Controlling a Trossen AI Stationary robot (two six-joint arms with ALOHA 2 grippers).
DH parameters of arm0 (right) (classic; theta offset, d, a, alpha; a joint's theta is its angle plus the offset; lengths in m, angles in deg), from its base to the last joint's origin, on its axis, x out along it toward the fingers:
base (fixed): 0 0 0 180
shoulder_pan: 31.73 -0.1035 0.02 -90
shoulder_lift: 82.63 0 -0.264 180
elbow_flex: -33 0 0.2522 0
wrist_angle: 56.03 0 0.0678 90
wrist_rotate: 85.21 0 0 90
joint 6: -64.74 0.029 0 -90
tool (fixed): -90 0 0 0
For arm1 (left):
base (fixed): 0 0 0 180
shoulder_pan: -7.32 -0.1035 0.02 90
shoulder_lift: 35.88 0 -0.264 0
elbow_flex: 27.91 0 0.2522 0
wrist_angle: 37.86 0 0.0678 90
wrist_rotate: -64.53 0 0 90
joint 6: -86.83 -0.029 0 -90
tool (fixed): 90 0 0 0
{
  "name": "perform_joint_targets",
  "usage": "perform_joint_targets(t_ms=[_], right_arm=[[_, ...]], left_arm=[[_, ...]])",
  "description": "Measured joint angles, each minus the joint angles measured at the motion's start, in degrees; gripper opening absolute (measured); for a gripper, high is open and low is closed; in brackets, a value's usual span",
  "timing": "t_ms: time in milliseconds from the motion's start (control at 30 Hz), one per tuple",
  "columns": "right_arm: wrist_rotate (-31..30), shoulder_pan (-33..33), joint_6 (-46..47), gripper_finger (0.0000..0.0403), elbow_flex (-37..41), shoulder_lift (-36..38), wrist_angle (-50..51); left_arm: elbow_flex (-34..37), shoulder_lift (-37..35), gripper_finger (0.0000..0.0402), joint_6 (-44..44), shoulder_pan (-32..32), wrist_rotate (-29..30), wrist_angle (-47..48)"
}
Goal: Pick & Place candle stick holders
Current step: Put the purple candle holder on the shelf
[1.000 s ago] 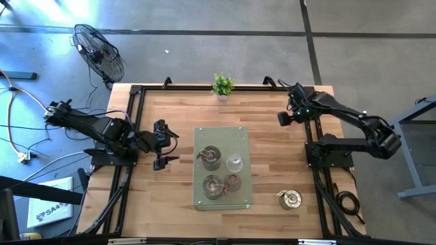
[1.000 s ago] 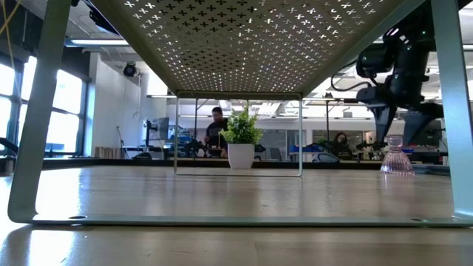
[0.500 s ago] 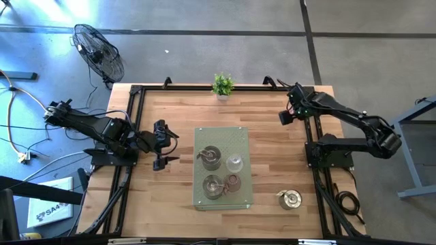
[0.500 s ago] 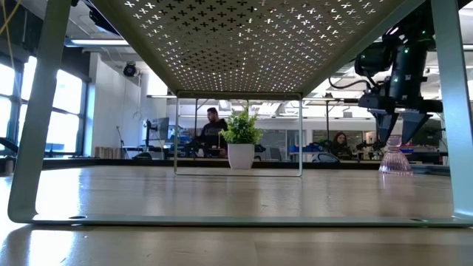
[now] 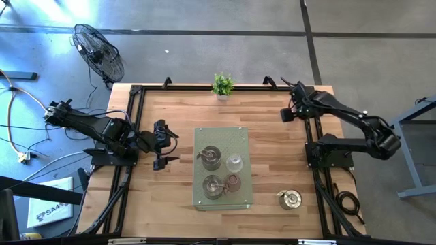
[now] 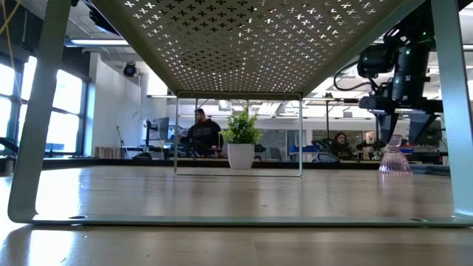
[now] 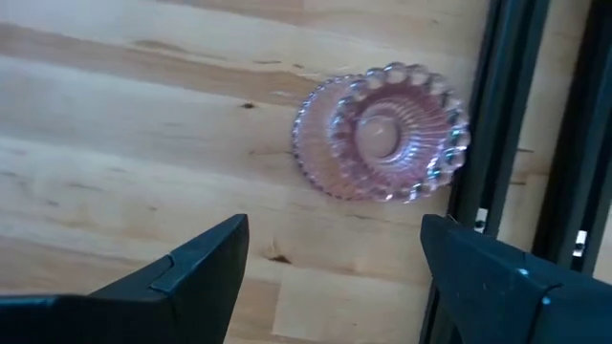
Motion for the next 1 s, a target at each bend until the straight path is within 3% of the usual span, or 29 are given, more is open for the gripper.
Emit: perform_joint_targets(t_ms=[633,1000], right_arm=[[-5.47,2.94,-0.35,0.0304,0.0,0.02,-5.64],[-6.73,2.94,0.71,0.0304,0.0,0.02,-5.66]], left_arm=[[0.1,0.0,0.0396,-0.2,-0.02,0.02,-0.13],[5.37,0.0,0.0396,-0.6,-0.02,0.35,-3.36]])
